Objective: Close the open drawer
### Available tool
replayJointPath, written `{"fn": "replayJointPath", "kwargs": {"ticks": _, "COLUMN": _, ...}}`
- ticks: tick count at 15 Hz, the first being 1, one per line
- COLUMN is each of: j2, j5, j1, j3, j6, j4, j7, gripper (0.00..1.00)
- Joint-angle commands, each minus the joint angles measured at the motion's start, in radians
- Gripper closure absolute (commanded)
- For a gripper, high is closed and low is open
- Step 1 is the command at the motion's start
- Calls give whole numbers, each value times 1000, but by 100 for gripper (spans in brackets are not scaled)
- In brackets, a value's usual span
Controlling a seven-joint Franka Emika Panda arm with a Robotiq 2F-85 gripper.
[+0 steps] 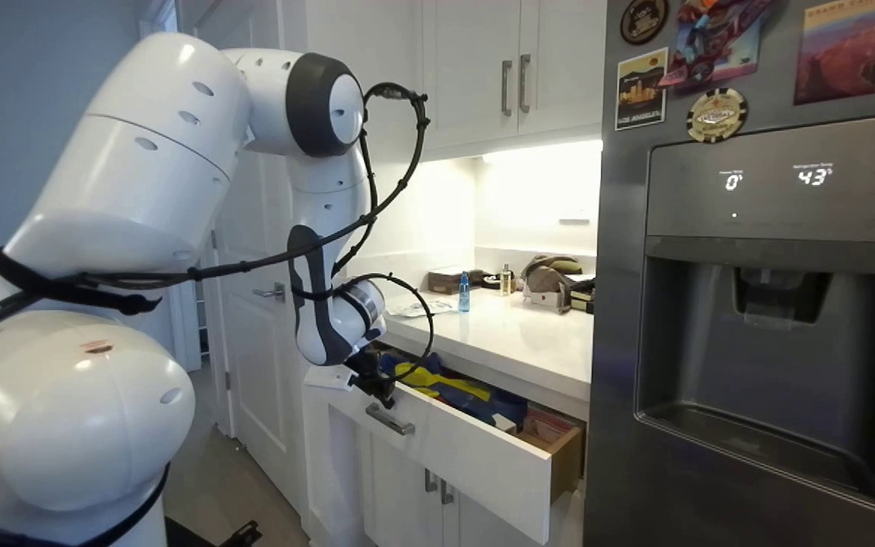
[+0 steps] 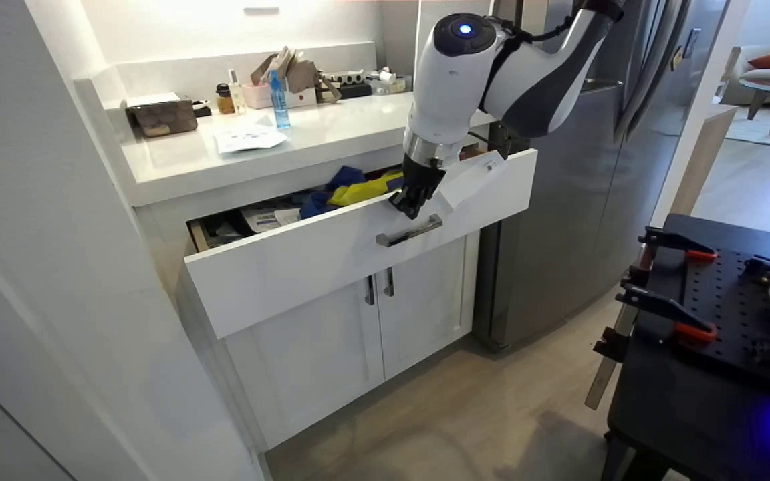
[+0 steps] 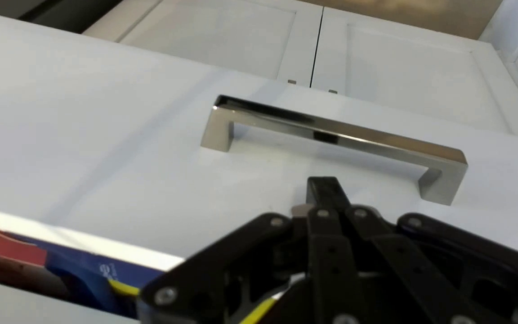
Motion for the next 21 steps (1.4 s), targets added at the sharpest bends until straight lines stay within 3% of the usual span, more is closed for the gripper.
{"fn": "replayJointPath", "kwargs": {"ticks": 1, "j2": 64, "j5": 9, "j1": -17, "j3": -13, "j6": 10, "j4": 104, "j7": -82, "gripper": 100}}
{"fn": "replayJointPath", "kwargs": {"ticks": 12, "j2": 232, "j5": 172, "j1": -87, "j3": 10, "j6": 12, "j4": 333, "j7": -402, "gripper": 100}}
{"fn": "replayJointPath", "kwargs": {"ticks": 13, "j2": 224, "j5": 258, "j1": -1, "j3": -89, "j6": 60, "j4": 343, "j7": -453, "gripper": 100}}
{"fn": "replayJointPath", "kwargs": {"ticks": 14, "j2": 231, "j5": 302, "j1": 6, "j3": -100, "j6": 69, "j4": 355, "j7": -493, "gripper": 100}}
{"fn": "replayJointPath", "kwargs": {"ticks": 15, "j2": 253, "j5": 284, "j1": -63, "j3": -25, "j6": 39, "j4": 372, "j7": -510, "gripper": 100}}
{"fn": "replayJointPath", "kwargs": {"ticks": 17, "j2": 267, "j5": 320, "j1": -63, "j3": -28, "j6": 41, "j4": 397, "j7": -560, "gripper": 99}}
{"fn": "replayJointPath", "kwargs": {"ticks": 18, "j2": 258, "j5": 421, "j1": 24, "j3": -126, "j6": 87, "j4": 400, "j7": -619, "gripper": 99}}
{"fn": "replayJointPath", "kwargs": {"ticks": 21, "j2": 272, "j5": 582, "j1": 72, "j3": -184, "j6": 108, "j4": 427, "j7": -754, "gripper": 99}}
